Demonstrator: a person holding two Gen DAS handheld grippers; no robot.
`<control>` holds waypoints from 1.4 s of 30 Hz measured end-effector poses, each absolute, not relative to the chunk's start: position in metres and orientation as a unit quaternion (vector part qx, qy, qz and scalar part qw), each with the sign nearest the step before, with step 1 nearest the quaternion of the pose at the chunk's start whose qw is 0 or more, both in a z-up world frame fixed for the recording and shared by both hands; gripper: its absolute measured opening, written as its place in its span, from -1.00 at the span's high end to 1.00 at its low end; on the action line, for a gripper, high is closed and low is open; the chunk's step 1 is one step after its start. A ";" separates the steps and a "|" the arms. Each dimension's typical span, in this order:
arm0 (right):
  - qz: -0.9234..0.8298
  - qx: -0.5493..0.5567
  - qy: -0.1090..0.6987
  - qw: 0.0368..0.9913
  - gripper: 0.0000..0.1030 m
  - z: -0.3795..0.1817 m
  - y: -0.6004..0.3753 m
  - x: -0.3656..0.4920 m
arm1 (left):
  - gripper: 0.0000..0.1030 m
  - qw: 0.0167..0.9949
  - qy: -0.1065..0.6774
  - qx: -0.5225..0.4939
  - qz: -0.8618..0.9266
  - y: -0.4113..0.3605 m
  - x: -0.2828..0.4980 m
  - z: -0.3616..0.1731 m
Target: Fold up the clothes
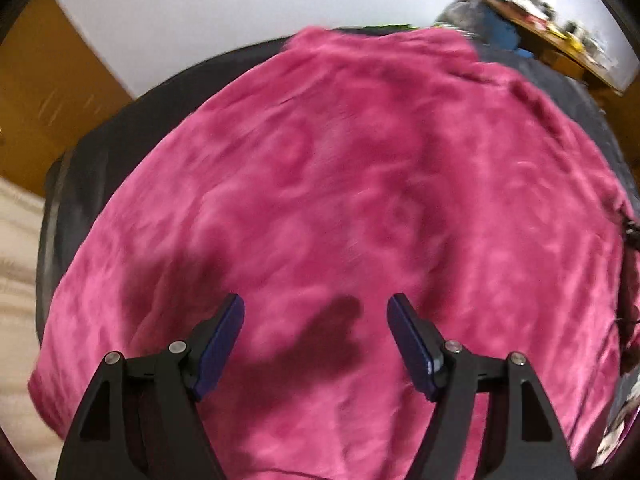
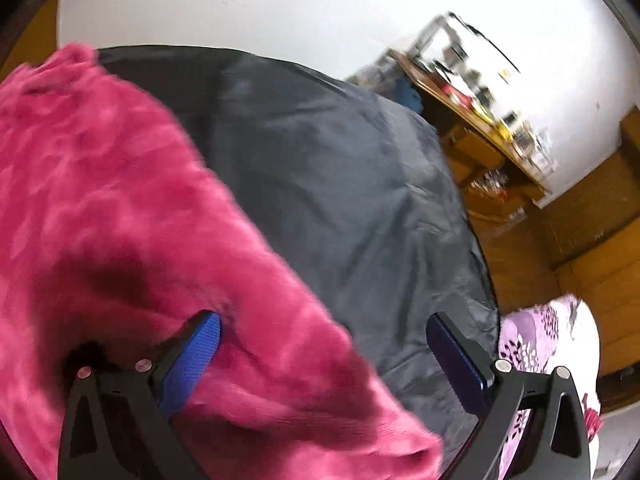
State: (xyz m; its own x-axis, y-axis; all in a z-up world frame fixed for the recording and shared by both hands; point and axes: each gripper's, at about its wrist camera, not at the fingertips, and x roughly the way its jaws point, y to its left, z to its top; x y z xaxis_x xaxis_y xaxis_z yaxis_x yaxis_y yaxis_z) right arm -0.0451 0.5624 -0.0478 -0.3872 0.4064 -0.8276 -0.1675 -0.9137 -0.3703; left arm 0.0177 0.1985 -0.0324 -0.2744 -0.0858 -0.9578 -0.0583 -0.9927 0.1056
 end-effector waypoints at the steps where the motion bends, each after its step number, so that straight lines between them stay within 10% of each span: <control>1: 0.823 -0.528 -0.107 0.181 -1.00 -0.048 0.574 -0.048 | -0.51 0.027 -0.052 0.605 -0.794 0.188 0.018 -0.036; 12: 0.850 -0.498 -0.072 0.159 -1.00 0.007 0.540 -0.045 | -0.51 0.103 0.010 0.601 -0.792 0.112 -0.012 -0.058; 22: 0.808 -0.560 -0.052 -0.173 -1.00 -0.026 0.386 -0.045 | -0.82 0.098 0.018 0.575 -0.812 0.088 -0.057 -0.072; 42: 0.749 -0.593 -0.140 -0.261 -1.00 -0.022 0.359 0.037 | -0.90 -0.003 -0.022 0.606 -0.795 0.145 0.049 -0.024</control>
State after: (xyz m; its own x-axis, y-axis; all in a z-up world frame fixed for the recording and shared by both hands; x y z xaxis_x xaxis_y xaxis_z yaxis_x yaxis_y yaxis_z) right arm 0.0366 0.3588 -0.0217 -0.1601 -0.2238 -0.9614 0.5566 -0.8248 0.0993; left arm 0.0495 0.1455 -0.0241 -0.2654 -0.0215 -0.9639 -0.0312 -0.9990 0.0309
